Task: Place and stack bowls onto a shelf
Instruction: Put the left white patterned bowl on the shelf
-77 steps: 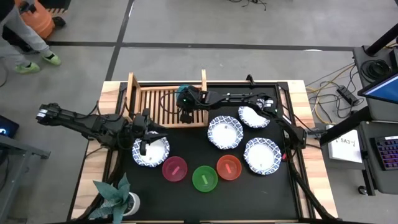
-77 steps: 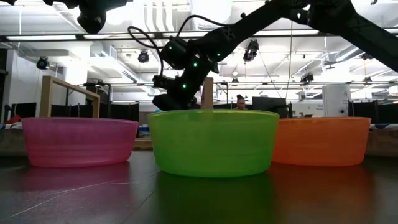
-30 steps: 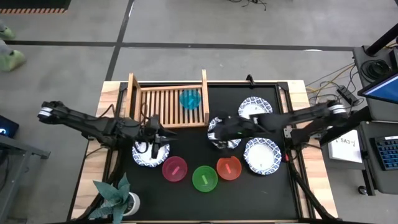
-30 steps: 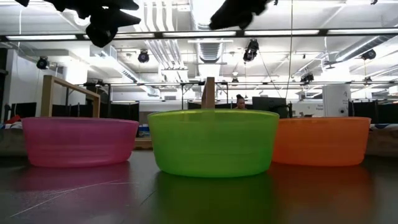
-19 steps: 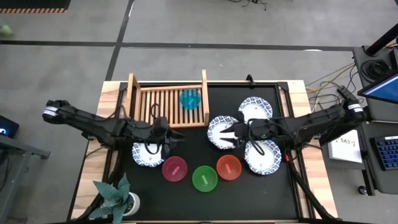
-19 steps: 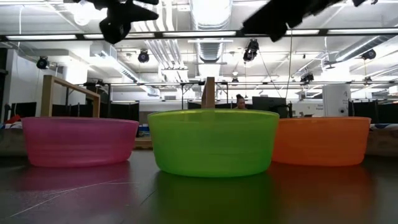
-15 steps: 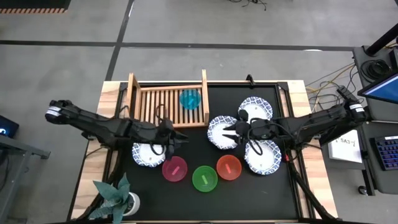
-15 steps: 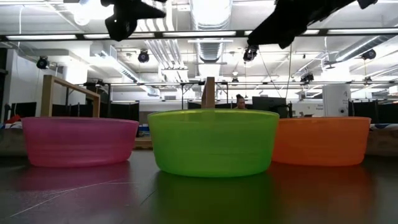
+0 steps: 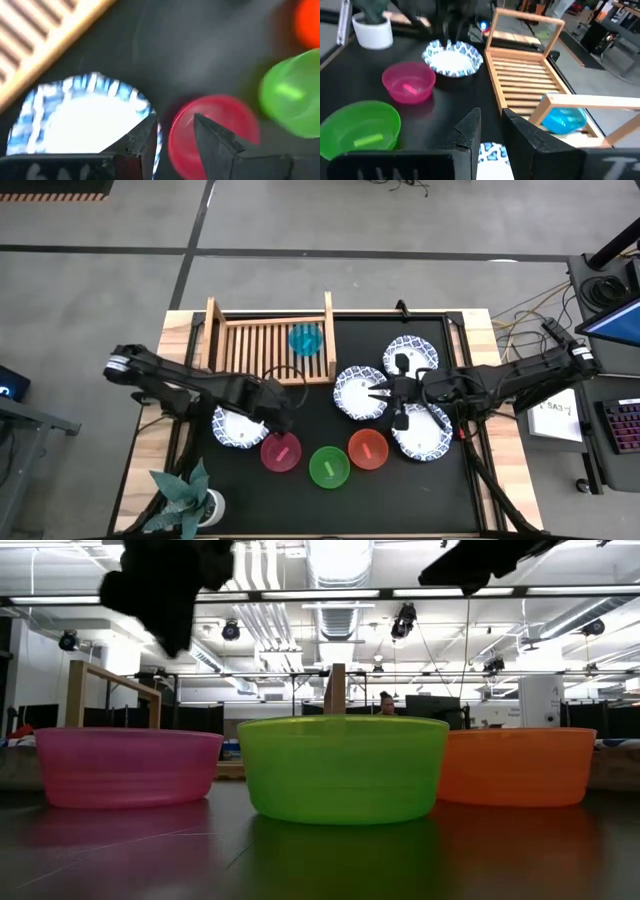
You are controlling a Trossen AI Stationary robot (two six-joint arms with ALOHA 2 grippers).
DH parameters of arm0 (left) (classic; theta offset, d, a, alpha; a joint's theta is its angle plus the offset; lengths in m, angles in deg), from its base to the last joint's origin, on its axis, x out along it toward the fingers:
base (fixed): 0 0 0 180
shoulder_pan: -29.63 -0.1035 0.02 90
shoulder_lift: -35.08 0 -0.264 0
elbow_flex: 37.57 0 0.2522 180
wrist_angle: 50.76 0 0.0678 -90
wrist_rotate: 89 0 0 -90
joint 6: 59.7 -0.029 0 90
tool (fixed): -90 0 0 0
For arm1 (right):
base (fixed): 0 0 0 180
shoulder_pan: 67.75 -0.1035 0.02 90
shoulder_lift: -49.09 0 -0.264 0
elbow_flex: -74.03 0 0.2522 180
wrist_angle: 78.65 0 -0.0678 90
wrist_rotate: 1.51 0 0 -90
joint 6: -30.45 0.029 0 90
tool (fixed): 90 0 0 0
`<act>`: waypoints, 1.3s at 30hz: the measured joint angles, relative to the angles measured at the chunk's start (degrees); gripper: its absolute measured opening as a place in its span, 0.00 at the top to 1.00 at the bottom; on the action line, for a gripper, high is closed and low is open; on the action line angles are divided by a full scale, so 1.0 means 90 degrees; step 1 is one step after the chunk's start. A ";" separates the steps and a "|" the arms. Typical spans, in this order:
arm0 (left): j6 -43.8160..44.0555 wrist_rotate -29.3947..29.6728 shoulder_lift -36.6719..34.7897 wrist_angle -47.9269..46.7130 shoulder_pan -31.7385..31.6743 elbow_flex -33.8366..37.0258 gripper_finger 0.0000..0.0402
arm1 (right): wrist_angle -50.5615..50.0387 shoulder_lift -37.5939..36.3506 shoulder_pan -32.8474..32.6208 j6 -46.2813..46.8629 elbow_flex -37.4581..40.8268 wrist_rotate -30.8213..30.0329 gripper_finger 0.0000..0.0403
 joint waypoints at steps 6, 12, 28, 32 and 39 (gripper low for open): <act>-0.0138 -0.0733 0.0491 -0.0106 0.0047 0.0123 0.72 | -0.0009 -0.0118 -0.0019 0.0010 0.0094 0.0006 0.82; -0.0152 -0.0478 0.0616 0.0328 -0.0043 0.0635 0.72 | -0.0012 -0.0016 -0.0019 0.0029 0.0106 0.0003 0.84; 0.0704 0.0185 0.0337 0.1346 -0.0194 0.1709 0.65 | -0.0007 0.0114 -0.0019 0.0032 0.0106 0.0000 0.83; 0.0691 0.0305 0.0337 0.1578 -0.0194 0.1710 0.57 | -0.0004 0.0114 -0.0019 0.0034 0.0106 0.0000 0.83; 0.0642 0.0438 0.0510 0.1810 -0.0194 0.1785 0.54 | -0.0006 0.0119 -0.0019 0.0031 0.0104 0.0000 0.84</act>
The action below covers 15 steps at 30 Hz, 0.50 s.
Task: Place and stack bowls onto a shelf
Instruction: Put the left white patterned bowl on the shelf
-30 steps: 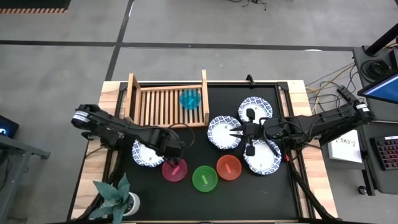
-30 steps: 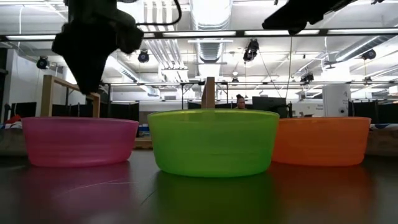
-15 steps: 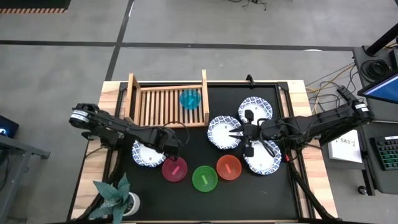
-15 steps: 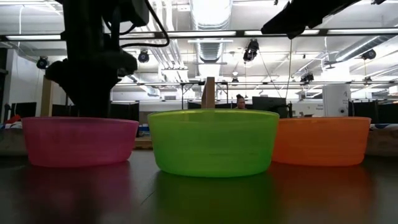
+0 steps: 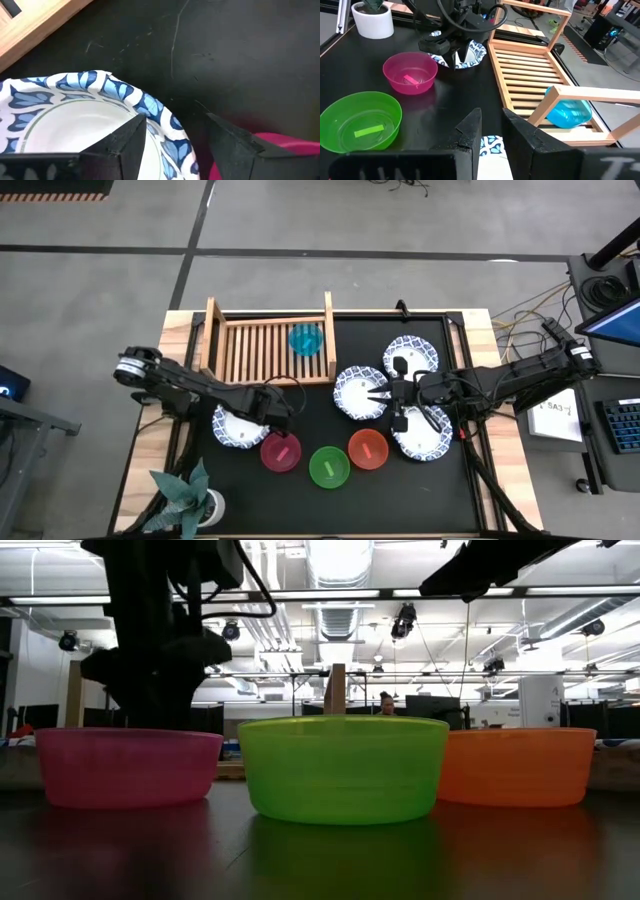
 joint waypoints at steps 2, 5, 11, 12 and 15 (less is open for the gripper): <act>0.0007 0.0049 0.0074 0.0008 0.0000 0.0000 0.56 | -0.0019 0.0000 0.0000 0.0001 0.0000 0.0000 0.84; 0.0033 0.0171 0.0180 0.0026 0.0000 -0.0002 0.59 | -0.0018 0.0000 0.0000 0.0001 0.0000 -0.0002 0.84; 0.0062 0.0192 0.0282 0.0023 0.0000 -0.0002 0.68 | -0.0018 0.0000 0.0000 0.0000 0.0000 -0.0002 0.84; 0.0062 0.0192 0.0286 0.0024 0.0000 -0.0002 0.69 | -0.0018 0.0000 0.0000 0.0001 0.0000 -0.0002 0.84; 0.0082 0.0192 0.0286 0.0023 0.0002 -0.0002 0.72 | -0.0018 0.0000 0.0000 0.0001 0.0000 -0.0005 0.84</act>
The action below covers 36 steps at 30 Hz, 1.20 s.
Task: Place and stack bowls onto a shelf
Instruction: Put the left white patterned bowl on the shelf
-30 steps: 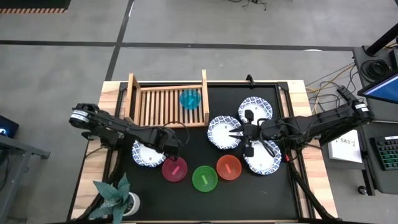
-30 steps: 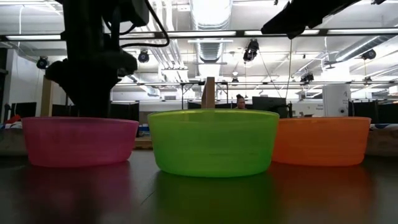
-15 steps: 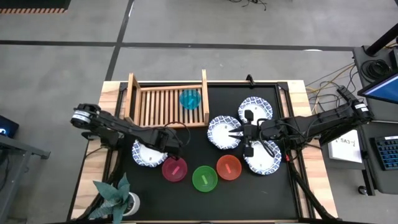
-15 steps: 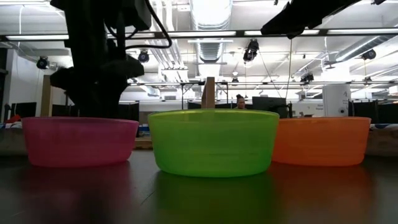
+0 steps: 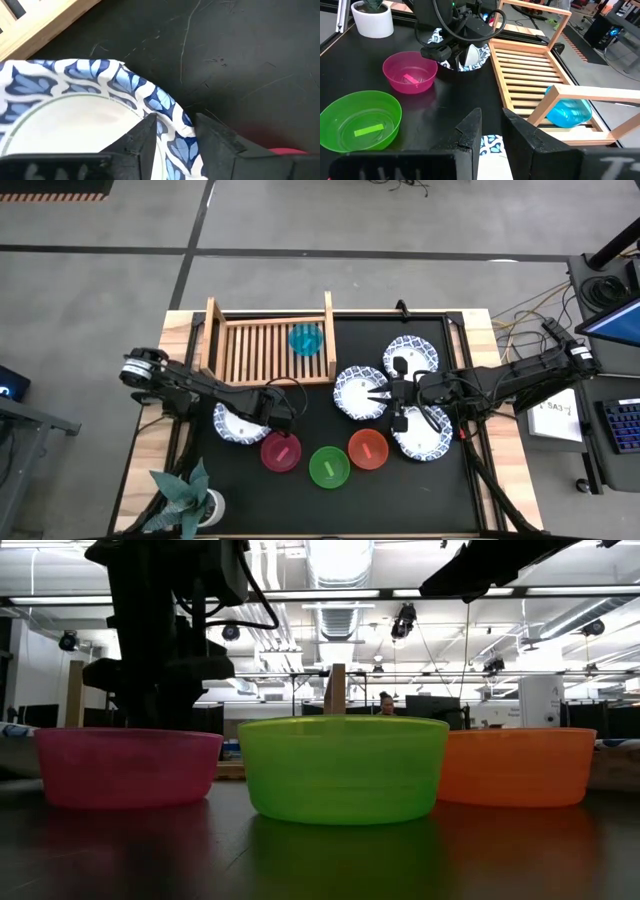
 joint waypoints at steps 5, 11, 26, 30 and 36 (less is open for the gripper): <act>-0.0053 0.0000 0.0000 -0.0006 0.0007 0.0000 0.72 | 0.0000 0.0000 0.0000 -0.0002 0.0000 0.0000 0.84; -0.0066 0.0000 0.0000 -0.0056 0.0007 0.0000 0.75 | 0.0000 0.0000 0.0000 -0.0002 0.0000 -0.0003 0.84; -0.0700 -0.0050 -0.0091 -0.0480 0.0092 -0.0435 1.00 | -0.0002 0.0000 0.0002 -0.0052 0.0000 -0.0014 0.84; -0.1584 0.0295 -0.0124 -0.1197 0.0097 -0.1024 1.00 | -0.0002 0.0000 0.0002 -0.0089 0.0000 -0.0049 0.84; -0.3142 0.1929 -0.0134 -0.2009 -0.0021 -0.1847 1.00 | 0.0000 0.0000 0.0002 -0.0099 0.0000 -0.0049 0.84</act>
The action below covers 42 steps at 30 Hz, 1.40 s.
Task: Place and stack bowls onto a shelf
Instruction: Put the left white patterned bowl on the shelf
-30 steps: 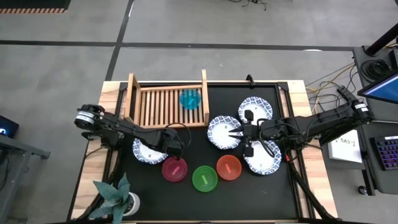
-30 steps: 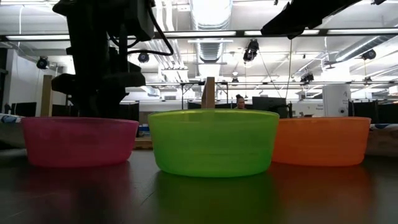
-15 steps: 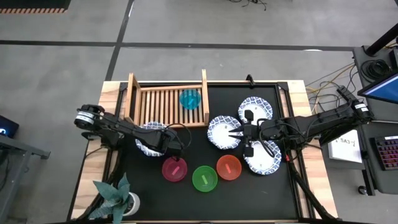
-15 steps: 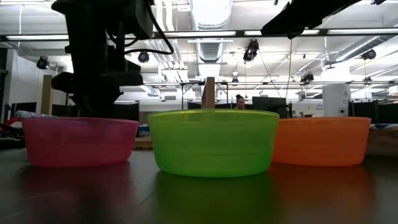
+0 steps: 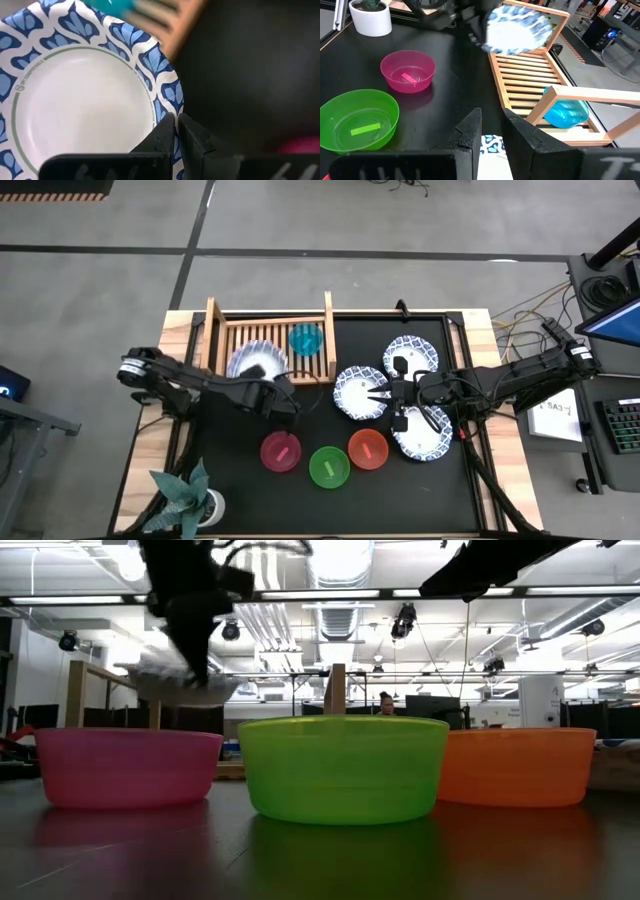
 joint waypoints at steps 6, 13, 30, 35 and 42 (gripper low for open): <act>-0.1084 0.0519 -0.0063 0.0013 -0.0640 -0.0022 1.00 | -0.0001 0.0000 0.0000 0.0041 0.0000 0.0000 0.84; -0.2260 -0.0044 -0.0316 0.1246 -0.1586 0.0842 1.00 | -0.0004 0.0002 -0.0001 0.0041 0.0000 0.0000 0.84; -0.3881 -0.1584 -0.0642 0.2862 -0.3508 0.1947 1.00 | -0.0017 0.0002 0.0000 0.0041 -0.0002 0.0002 0.84; -0.3913 -0.1608 -0.0645 0.2854 -0.3702 0.1968 1.00 | -0.0017 0.0002 0.0000 0.0041 -0.0002 0.0002 0.84; -0.3915 -0.1612 -0.0645 0.2852 -0.3722 0.2046 0.92 | -0.0019 0.0002 0.0000 0.0042 -0.0002 0.0002 0.84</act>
